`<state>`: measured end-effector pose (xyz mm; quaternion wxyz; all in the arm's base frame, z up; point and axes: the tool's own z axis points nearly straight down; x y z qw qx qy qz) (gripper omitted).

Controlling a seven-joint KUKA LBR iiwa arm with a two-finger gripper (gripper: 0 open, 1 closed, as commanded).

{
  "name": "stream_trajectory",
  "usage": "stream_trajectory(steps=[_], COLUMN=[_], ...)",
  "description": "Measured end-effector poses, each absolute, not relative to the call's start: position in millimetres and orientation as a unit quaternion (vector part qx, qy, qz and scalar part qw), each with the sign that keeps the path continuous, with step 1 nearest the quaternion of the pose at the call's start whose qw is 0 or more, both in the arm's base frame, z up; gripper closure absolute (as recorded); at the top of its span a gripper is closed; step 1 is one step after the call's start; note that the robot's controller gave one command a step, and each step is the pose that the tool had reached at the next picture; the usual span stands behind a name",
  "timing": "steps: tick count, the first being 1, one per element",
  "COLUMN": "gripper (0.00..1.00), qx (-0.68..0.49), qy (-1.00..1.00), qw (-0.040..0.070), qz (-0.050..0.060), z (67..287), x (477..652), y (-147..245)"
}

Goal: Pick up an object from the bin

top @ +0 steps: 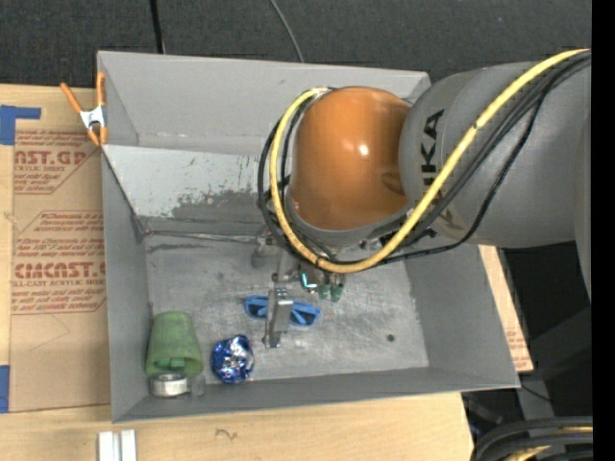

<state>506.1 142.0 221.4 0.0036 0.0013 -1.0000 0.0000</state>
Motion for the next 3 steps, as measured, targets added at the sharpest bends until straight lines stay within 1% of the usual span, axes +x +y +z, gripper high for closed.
stream_trajectory(steps=[1, 2, 3], gripper=[0.0, 1.0, 1.0], qx=[-0.037, -0.036, 0.033], qy=[-0.999, -0.999, -0.999], qw=[0.0, -0.001, -0.005], qz=[0.0, -0.001, 0.0], z=[73, 77, 219], x=[543.6, 543.8, 550.0], y=[65, 67, 61])
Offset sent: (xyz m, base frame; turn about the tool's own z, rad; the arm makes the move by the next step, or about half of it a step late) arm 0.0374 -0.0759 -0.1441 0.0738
